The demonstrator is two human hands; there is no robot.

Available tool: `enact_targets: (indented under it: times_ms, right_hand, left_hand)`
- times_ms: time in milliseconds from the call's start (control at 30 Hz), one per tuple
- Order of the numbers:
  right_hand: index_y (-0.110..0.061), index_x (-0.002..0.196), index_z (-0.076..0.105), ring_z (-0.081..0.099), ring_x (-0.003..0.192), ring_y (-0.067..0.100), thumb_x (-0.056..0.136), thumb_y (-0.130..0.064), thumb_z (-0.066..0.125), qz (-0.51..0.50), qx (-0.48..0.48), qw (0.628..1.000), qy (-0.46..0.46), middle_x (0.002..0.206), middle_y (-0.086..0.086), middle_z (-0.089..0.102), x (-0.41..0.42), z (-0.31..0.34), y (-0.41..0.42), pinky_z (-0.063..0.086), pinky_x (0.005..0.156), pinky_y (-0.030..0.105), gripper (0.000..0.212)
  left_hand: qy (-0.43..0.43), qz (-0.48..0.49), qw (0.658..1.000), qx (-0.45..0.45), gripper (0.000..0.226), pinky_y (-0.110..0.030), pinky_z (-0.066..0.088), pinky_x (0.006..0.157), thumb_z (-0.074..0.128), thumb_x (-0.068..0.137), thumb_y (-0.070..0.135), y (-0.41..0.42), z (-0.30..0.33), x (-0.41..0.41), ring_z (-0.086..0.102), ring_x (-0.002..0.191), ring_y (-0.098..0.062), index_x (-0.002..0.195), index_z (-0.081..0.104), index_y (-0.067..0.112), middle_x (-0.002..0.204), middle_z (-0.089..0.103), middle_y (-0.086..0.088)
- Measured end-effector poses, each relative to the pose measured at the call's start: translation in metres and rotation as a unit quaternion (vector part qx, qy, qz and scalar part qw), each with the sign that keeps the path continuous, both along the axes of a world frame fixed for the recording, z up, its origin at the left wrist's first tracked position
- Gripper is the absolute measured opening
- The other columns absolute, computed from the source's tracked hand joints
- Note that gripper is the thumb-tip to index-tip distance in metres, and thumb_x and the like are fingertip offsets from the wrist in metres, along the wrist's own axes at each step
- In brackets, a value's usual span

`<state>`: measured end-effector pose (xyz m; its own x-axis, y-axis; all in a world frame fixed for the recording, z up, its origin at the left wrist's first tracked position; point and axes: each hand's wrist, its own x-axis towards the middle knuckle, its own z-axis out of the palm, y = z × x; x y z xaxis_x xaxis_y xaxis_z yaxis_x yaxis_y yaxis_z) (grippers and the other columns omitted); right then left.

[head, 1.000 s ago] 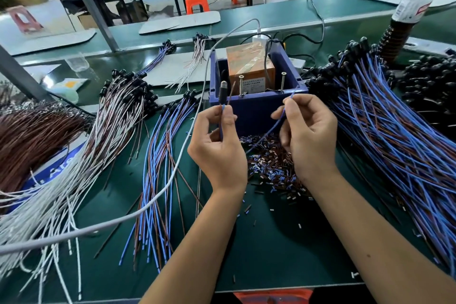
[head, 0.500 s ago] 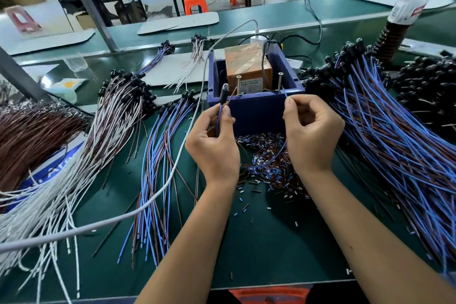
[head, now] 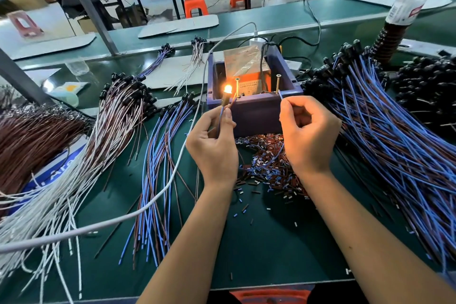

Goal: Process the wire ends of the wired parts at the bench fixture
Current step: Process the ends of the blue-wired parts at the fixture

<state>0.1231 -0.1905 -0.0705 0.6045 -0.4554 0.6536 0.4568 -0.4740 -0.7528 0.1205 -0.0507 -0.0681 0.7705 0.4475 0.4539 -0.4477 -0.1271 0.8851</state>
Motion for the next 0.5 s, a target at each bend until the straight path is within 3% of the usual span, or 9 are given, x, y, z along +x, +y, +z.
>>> enact_targets:
  times_ms: [167, 367, 500]
  right_hand:
    - [-0.012, 0.087, 0.076, 0.061, 0.06, 0.008, 0.097, -0.013, 0.068, -0.002, -0.013, 1.0, -0.006, 0.071, -0.011, 0.066, -0.001, 0.0, -0.001, 0.049, 0.057, 0.024, 0.012]
    - [-0.013, 0.088, 0.076, 0.063, 0.061, 0.01, 0.097, -0.015, 0.068, -0.004, -0.007, 1.0, -0.002, 0.072, -0.009, 0.068, 0.0, 0.0, -0.002, 0.05, 0.058, 0.025, 0.012]
    - [-0.021, 0.086, 0.072, 0.066, 0.064, 0.013, 0.097, -0.015, 0.066, -0.005, 0.033, 0.999, 0.001, 0.072, -0.006, 0.069, -0.004, 0.001, -0.002, 0.053, 0.061, 0.03, 0.014]
  left_hand:
    - [0.004, 0.0, 1.0, -0.005, 0.016, -0.009, 0.045, 0.067, 0.069, 0.098, 0.015, -0.001, 0.001, -0.001, 0.06, 0.064, 0.0, 0.084, 0.075, 0.007, 0.067, 0.066, 0.006]
    - [0.008, 0.012, 1.0, -0.014, 0.012, -0.01, 0.046, 0.066, 0.07, 0.097, 0.013, -0.002, 0.003, -0.004, 0.06, 0.064, 0.001, 0.089, 0.075, 0.006, 0.069, 0.068, 0.005]
    - [-0.032, 0.036, 0.999, 0.01, 0.01, -0.021, 0.049, 0.063, 0.07, 0.096, 0.01, -0.006, 0.01, -0.012, 0.062, 0.063, -0.007, 0.09, 0.072, 0.018, 0.071, 0.069, 0.001]
